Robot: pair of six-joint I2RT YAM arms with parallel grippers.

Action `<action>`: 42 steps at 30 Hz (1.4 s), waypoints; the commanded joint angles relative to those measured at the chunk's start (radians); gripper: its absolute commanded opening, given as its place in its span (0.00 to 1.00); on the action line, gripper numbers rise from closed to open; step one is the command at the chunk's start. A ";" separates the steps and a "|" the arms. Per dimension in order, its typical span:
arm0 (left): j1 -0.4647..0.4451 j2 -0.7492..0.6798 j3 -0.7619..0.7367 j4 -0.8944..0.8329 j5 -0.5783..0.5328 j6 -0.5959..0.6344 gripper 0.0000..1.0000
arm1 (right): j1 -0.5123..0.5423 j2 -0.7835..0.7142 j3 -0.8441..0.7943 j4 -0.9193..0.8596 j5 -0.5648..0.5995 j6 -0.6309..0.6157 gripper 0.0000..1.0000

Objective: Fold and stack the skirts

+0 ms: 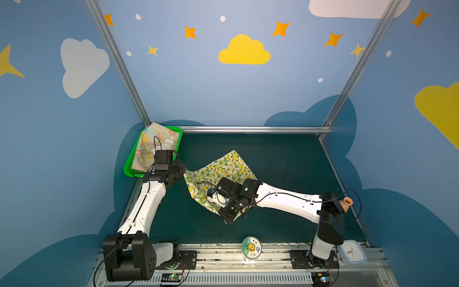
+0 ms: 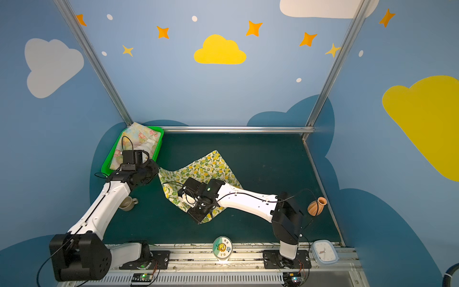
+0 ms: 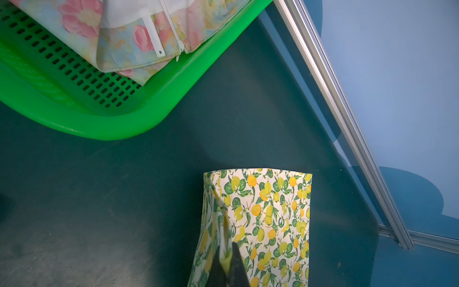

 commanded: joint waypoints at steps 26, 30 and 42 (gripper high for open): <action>-0.105 0.286 0.305 -0.042 -0.028 -0.032 0.04 | -0.174 -0.220 -0.213 0.047 -0.060 0.035 0.00; -0.078 0.219 0.262 -0.082 -0.011 -0.034 0.04 | -0.134 -0.196 -0.175 0.037 -0.064 0.023 0.00; 0.033 -0.072 0.089 -0.157 -0.046 -0.042 0.04 | -0.008 -0.130 -0.071 0.015 -0.080 0.012 0.00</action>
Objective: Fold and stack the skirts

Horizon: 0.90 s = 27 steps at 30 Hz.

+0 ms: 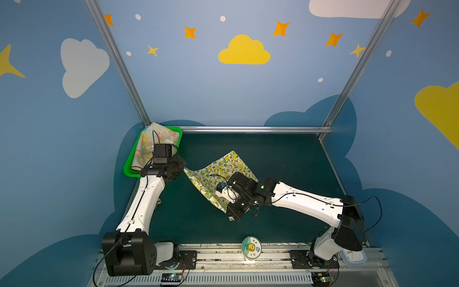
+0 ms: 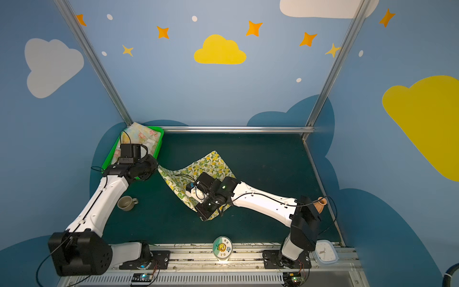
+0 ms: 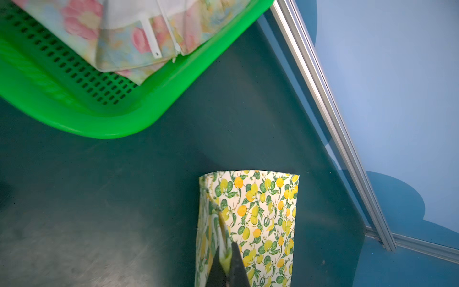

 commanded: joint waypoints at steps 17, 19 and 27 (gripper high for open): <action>0.090 -0.162 -0.058 -0.050 -0.020 0.026 0.04 | 0.079 0.114 0.147 -0.043 -0.075 -0.045 0.00; 0.088 -0.138 -0.054 -0.012 0.008 0.016 0.04 | 0.063 0.113 0.140 -0.037 -0.096 -0.039 0.00; 0.060 0.006 0.020 0.094 0.042 -0.022 0.04 | -0.045 0.067 0.045 0.032 -0.180 0.008 0.00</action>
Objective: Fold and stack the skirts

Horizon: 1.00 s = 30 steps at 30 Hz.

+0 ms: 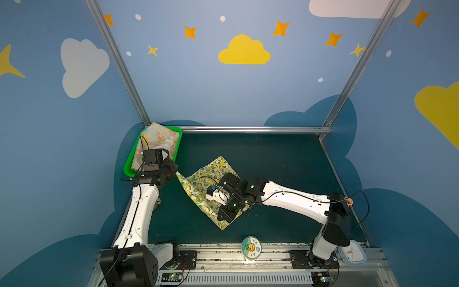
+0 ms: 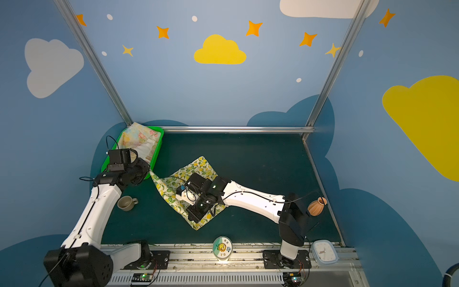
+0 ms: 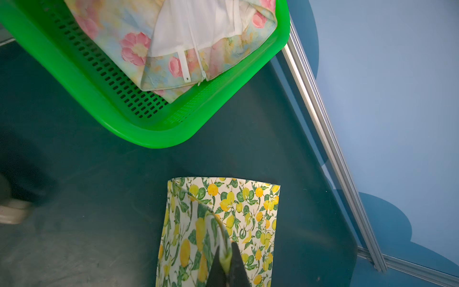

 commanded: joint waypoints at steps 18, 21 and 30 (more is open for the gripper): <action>-0.170 0.502 0.403 0.055 0.001 0.029 0.04 | -0.188 -0.091 -0.171 0.036 -0.060 0.070 0.00; -0.194 0.560 0.452 0.045 -0.001 0.029 0.04 | -0.208 -0.096 -0.190 0.039 -0.064 0.075 0.00; -0.235 0.683 0.559 0.032 -0.002 0.024 0.04 | -0.257 -0.091 -0.220 0.039 -0.073 0.086 0.00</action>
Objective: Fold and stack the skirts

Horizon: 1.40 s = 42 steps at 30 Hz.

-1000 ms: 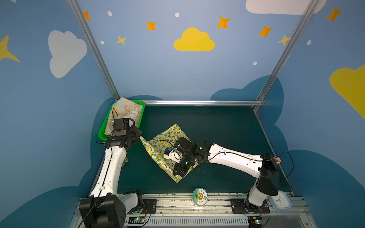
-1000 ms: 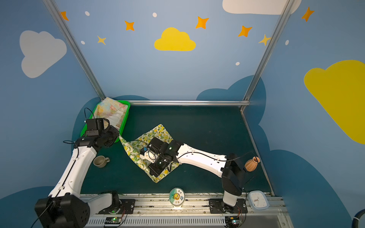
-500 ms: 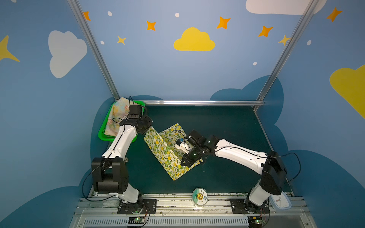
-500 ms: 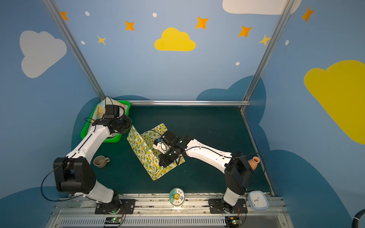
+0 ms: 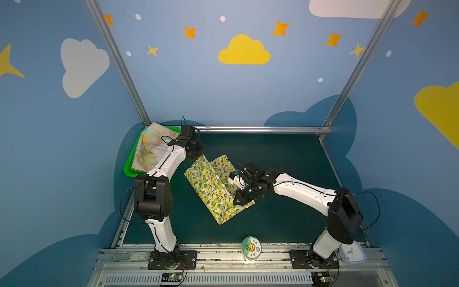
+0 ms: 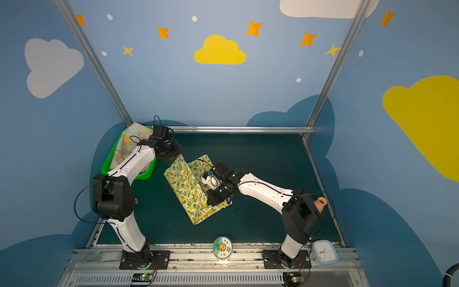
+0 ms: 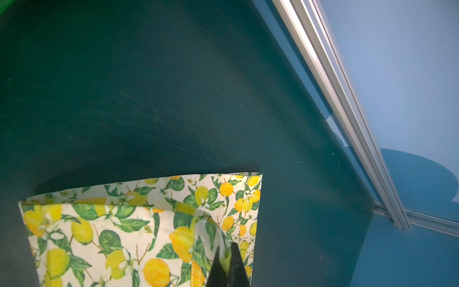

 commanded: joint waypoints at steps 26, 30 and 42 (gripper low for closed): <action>-0.042 0.257 0.291 -0.038 -0.051 0.021 0.04 | -0.105 0.036 -0.040 -0.067 -0.041 0.008 0.00; -0.050 0.291 0.332 -0.049 -0.052 0.018 0.04 | -0.118 0.048 -0.045 -0.065 -0.050 0.007 0.00; -0.076 0.375 0.439 -0.072 -0.056 0.018 0.04 | -0.147 0.065 -0.052 -0.065 -0.067 0.001 0.00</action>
